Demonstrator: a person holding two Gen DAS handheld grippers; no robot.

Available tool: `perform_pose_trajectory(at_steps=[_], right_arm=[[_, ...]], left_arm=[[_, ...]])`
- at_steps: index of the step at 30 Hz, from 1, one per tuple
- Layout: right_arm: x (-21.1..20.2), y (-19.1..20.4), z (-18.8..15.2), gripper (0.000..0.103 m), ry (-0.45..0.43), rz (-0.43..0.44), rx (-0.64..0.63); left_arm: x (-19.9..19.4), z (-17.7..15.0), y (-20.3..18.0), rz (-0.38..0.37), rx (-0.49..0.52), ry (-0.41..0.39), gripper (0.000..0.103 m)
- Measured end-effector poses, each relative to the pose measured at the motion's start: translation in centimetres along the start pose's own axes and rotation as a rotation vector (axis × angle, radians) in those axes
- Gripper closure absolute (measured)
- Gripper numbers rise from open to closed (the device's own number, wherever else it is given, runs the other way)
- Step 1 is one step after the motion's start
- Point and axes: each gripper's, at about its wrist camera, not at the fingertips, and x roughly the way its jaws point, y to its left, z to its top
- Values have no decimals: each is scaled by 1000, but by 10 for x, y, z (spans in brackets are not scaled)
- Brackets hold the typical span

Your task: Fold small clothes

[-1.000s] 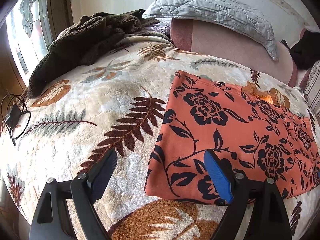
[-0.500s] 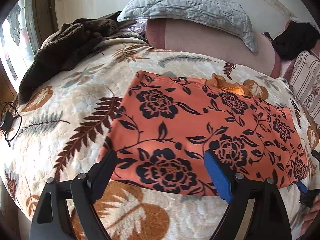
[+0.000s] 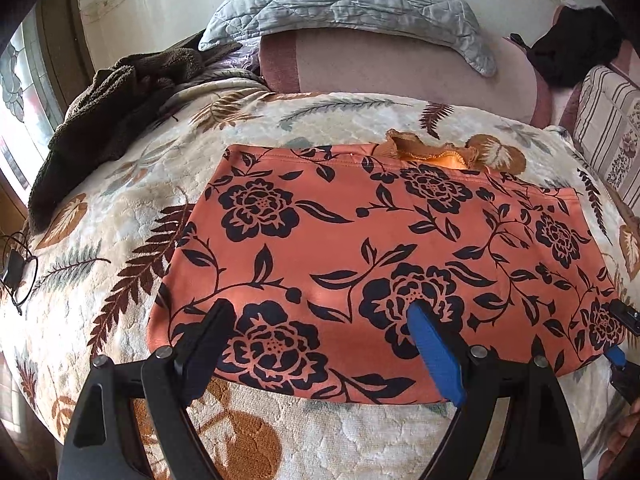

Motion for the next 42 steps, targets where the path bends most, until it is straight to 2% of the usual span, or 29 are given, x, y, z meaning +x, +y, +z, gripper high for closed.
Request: perform_pose_trajectory(at_steps=[2, 5, 6, 7, 10, 13, 15, 17, 18, 20, 22, 23, 24, 25, 26, 27, 28, 29, 30, 31, 32, 34, 36, 37, 38, 39, 40, 41, 42], right_arm=[[-2, -1, 1, 55, -3, -13, -13], [0, -7, 2, 56, -2, -23, 2], [0, -12, 2, 53, -2, -19, 20], [2, -16, 1, 44, -2, 6, 49], [-3, -15, 1, 37, -22, 39, 58], [-2, -11, 1, 37, -18, 29, 46], [0, -9, 2, 38, -15, 14, 39], [0, -3, 3, 53, -20, -7, 8], [-2, 1, 3, 71, -29, -33, -21], [-5, 6, 2, 71, -49, -66, -55], [-8, 3, 0, 66, -65, -44, -36], [-9, 0, 0, 58, -79, -44, -18], [-9, -3, -1, 24, -84, -38, 5], [-10, -7, -1, 10, -89, -3, 35], [-12, -8, -1, 10, -101, 26, 56], [-10, -5, 1, 10, -95, 12, 48], [-7, 0, 2, 13, -78, 3, 27], [-4, 4, 4, 17, -66, -4, 11], [0, 10, 4, 41, -57, -41, -10], [5, 16, 4, 74, -41, -96, -48], [11, 20, 5, 80, -32, -151, -75], [17, 19, 4, 80, -24, -197, -68], [17, 18, 2, 75, -26, -193, -34], [16, 16, 0, 62, -28, -192, -11], [15, 15, -2, 48, -37, -173, 13], [15, 13, -4, 31, -60, -132, 29], [17, 16, -5, 30, -62, -147, 24], [24, 24, -3, 34, -41, -182, -13], [31, 31, 0, 80, -28, -210, -56]], left_arm=[[2, 1, -3, 0, 2, 3, 14], [6, 2, -9, 0, 14, 2, 14], [8, 2, -12, 0, 19, 3, 14], [9, 3, -14, -1, 23, 3, 14], [12, 5, -23, -10, 36, -9, 14], [19, 6, -35, -21, 60, -16, 14], [34, 3, -44, -4, 92, 17, 14], [53, -2, -52, 22, 131, 66, 14], [54, -3, -52, 27, 132, 57, 13], [45, 0, -50, 10, 126, 42, 13], [31, 3, -46, -22, 105, 3, 13], [24, 4, -44, -29, 102, -25, 13], [20, 4, -43, -26, 103, -46, 13], [21, 3, -43, -21, 106, -53, 13], [28, 2, -44, -19, 117, -32, 13], [41, -1, -47, -12, 136, 10, 13], [54, -4, -50, -3, 153, 56, 13], [57, -7, -50, -7, 146, 39, 11], [54, -7, -49, -10, 141, 18, 11], [50, -6, -48, -16, 141, 18, 12], [45, -4, -45, -31, 133, 14, 12], [30, -3, -37, -64, 100, -35, 12], [25, -5, -36, -63, 108, -81, 12], [35, -8, -40, -49, 146, -58, 12], [53, -11, -46, -28, 188, 15, 11], [58, -13, -46, -32, 188, 9, 9], [54, -11, -44, -40, 181, -15, 9], [51, -7, -43, -60, 179, -2, 10], [46, -4, -37, -101, 167, 13, 10]])
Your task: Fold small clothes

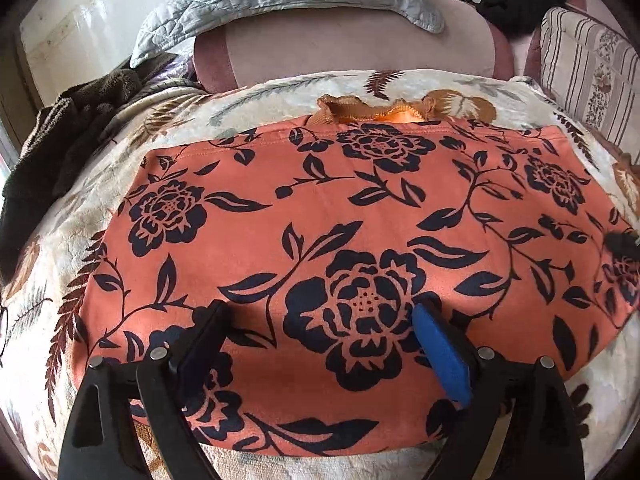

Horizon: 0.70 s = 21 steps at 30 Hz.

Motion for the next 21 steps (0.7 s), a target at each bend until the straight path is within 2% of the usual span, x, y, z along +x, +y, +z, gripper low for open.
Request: perform_pose_trajectory(at_steps=[1, 2, 5, 8, 10, 12, 14, 15, 17, 19, 21], right_arm=[[2, 10, 3, 91, 4, -62, -33], [-3, 23, 3, 91, -15, -80, -66], [-33, 96, -11, 93, -138, -107, -312], [-54, 180, -58, 93, -238, -72, -561], [-52, 224, -101, 93, -263, -32, -711], [-30, 252, -145, 93, -218, -11, -827], [14, 262, -184, 93, -110, -27, -906], [42, 261, -200, 93, -34, -59, -932], [97, 249, -220, 93, 133, -128, -950], [93, 252, -225, 93, 95, -128, -964], [73, 262, -213, 94, 88, -65, -917]], left_arm=[[-7, 2, 9, -34, -24, -4, 10], [-17, 2, 20, -44, -52, -23, 10], [-48, 0, 72, -38, -169, -83, 10], [-76, -7, 143, -2, -363, -143, 10], [-85, -16, 183, 71, -454, -186, 10], [-84, -28, 214, 137, -516, -207, 10], [-70, -37, 236, 184, -560, -165, 11], [-63, -41, 246, 168, -590, -123, 12], [-61, -46, 261, 123, -645, -115, 12], [-62, -48, 265, 142, -631, -126, 12], [-67, -48, 272, 142, -633, -147, 12]])
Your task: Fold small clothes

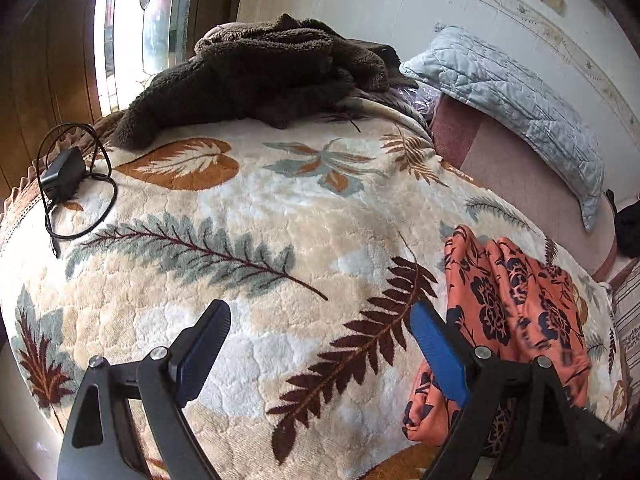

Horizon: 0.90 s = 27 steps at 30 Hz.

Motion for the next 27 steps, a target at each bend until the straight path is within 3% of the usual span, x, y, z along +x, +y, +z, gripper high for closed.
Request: perform_pose_trajectory(at_steps=[4, 6, 9, 11, 12, 14, 15, 16, 17, 20, 22, 25, 27], right_arm=[[-51, 15, 32, 94, -144, 24, 0], [-57, 27, 35, 94, -174, 47, -5], [-15, 45, 13, 92, -91, 42, -63], [29, 55, -10, 89, 46, 12, -107], [32, 58, -20, 88, 12, 10, -126], [16, 59, -32, 77, -87, 38, -164], [11, 57, -33, 58, -78, 84, -152], [6, 52, -35, 29, -63, 132, -125], [-2, 47, -38, 22, -72, 165, -90], [-31, 27, -55, 21, -138, 213, -10], [-45, 10, -68, 21, -158, 246, 63], [-62, -16, -83, 21, -175, 258, 129], [-72, -37, -89, 21, -191, 267, 162]], left_arm=[[-8, 7, 11, -44, -41, -24, 12], [-10, 9, 15, -56, -49, -27, 12], [-9, 12, 20, -83, -78, -27, 12], [-7, 12, 21, -94, -76, -21, 12], [-7, 12, 21, -111, -70, -15, 12], [-7, 11, 18, -158, -59, -1, 12], [-8, 10, 14, -178, -49, 1, 12], [-10, 9, 9, -204, -31, 2, 12], [-11, 8, 3, -242, -16, 7, 12], [-12, 1, -17, -399, 22, 65, 12], [-12, -9, -33, -454, 60, 105, 12], [-9, -26, -56, -458, 117, 155, 13], [-7, -35, -70, -433, 168, 166, 19]])
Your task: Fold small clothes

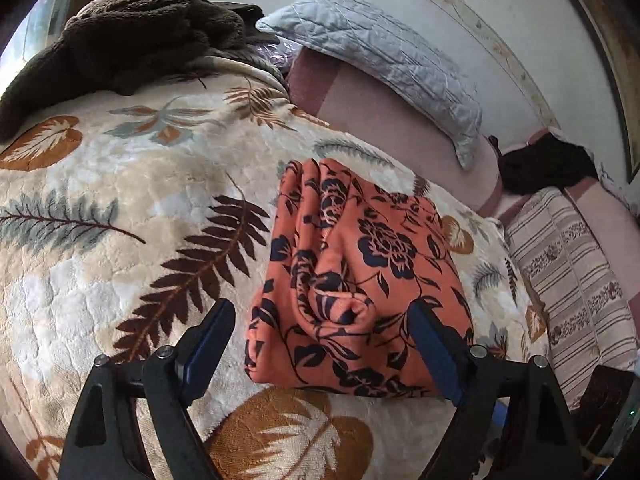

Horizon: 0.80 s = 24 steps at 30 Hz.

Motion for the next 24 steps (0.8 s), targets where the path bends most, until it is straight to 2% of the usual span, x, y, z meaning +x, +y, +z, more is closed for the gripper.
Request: perform_pose_trajectory(at_steps=[2, 3, 5, 8, 9, 10, 11, 12, 14, 16, 18, 20, 22, 24], right_arm=[[-13, -16, 2, 21, -18, 1, 22], [-18, -23, 4, 21, -26, 6, 33], [-20, -36, 8, 21, -34, 16, 61], [-24, -54, 9, 21, -50, 38, 100], [-24, -59, 8, 21, -56, 43, 109], [-23, -63, 7, 21, -57, 48, 119], [-23, -67, 6, 21, -55, 55, 130], [-23, -71, 4, 21, -59, 63, 141], [-23, -77, 4, 21, -61, 79, 155], [-23, -84, 6, 21, -68, 80, 165], [-24, -91, 7, 21, -72, 85, 190], [-23, -96, 7, 21, -69, 85, 200], [-21, -99, 6, 21, -58, 78, 209], [-20, -100, 4, 21, -50, 69, 210]], left_arm=[[9, -4, -9, 37, 14, 27, 25], [12, -4, -11, 46, 13, 40, 35], [16, -3, -17, 51, 1, 52, 50], [29, -1, -22, 102, 35, 96, 50], [42, -1, -17, 138, 24, 150, 50], [51, -2, -11, 167, -2, 193, 55], [52, -2, -6, 154, -20, 193, 74], [49, -1, -5, 130, -23, 180, 85], [28, 2, -12, 114, -9, 99, 88], [-1, 1, -28, 127, 73, -23, 88], [-6, -4, -31, 167, 114, -67, 88], [19, -10, -10, 208, 64, 9, 88], [40, -15, 12, 175, -15, 102, 87], [36, -14, 11, 166, -3, 72, 85]])
